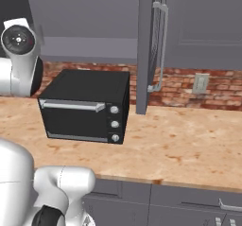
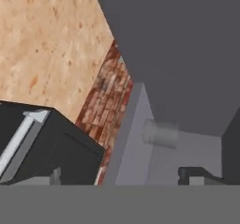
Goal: There is a bowl on the dining counter. Grab a lemon wedge from the fridge and place it in the bowl. Then get the liquor bottle and glass cup from the cabinet and place them next to the bowl.
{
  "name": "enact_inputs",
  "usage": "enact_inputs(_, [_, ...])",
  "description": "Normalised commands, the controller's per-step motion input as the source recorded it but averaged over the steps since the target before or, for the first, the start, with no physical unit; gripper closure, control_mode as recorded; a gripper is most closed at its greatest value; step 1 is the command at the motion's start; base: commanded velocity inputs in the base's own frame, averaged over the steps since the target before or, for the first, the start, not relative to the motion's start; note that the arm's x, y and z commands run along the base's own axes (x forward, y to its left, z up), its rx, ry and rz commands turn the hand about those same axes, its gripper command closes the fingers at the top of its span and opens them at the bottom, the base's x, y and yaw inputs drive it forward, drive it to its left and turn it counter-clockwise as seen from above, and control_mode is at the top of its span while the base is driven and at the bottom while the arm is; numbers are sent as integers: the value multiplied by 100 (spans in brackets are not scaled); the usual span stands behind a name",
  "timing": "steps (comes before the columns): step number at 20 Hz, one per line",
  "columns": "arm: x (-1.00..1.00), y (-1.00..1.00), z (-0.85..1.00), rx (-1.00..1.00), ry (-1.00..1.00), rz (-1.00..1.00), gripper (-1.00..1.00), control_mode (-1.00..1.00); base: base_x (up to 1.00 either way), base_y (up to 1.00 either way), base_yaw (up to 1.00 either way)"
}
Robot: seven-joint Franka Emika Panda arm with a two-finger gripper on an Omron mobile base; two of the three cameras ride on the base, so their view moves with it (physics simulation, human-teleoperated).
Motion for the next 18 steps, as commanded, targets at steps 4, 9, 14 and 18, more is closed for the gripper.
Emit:
enact_inputs(4, [5,2,0,-4,-17,4,-100,-100,0,0,0])
enact_inputs(9, [9,3,0,-4,-16,4,-100,-100,0,0,0])
enact_inputs(14, [27,6,5,0,-7,6,-100,-100,0,0,0])
enact_inputs(18, [35,2,17,0,0,11,-100,-100,0,0,0])
